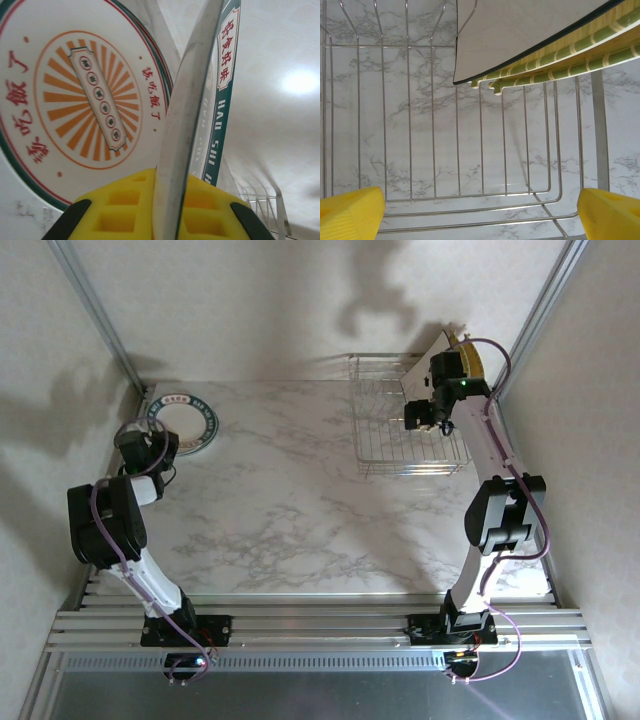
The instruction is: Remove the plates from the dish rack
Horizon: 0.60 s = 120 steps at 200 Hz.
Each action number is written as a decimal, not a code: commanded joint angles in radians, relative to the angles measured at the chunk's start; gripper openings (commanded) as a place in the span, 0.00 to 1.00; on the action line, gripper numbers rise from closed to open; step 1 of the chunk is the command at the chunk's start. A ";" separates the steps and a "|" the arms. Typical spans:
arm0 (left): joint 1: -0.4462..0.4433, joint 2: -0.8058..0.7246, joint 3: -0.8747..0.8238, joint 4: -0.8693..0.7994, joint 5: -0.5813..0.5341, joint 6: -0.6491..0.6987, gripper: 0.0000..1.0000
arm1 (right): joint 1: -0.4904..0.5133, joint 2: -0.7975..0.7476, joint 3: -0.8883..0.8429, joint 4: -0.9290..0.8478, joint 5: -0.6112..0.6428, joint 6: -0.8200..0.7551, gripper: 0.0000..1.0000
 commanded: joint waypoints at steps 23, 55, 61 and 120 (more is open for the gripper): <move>0.032 0.033 0.039 0.081 -0.017 -0.015 0.00 | -0.003 -0.009 -0.018 -0.003 -0.025 -0.004 0.99; 0.054 0.084 0.063 0.091 -0.006 -0.039 0.00 | 0.000 0.010 0.010 -0.013 -0.040 -0.004 0.99; 0.056 0.097 0.073 0.086 -0.003 -0.040 0.00 | 0.003 0.013 0.018 -0.015 -0.037 -0.006 0.99; 0.056 0.168 0.152 0.024 0.010 -0.015 0.00 | 0.008 0.030 0.037 -0.015 -0.036 -0.010 0.99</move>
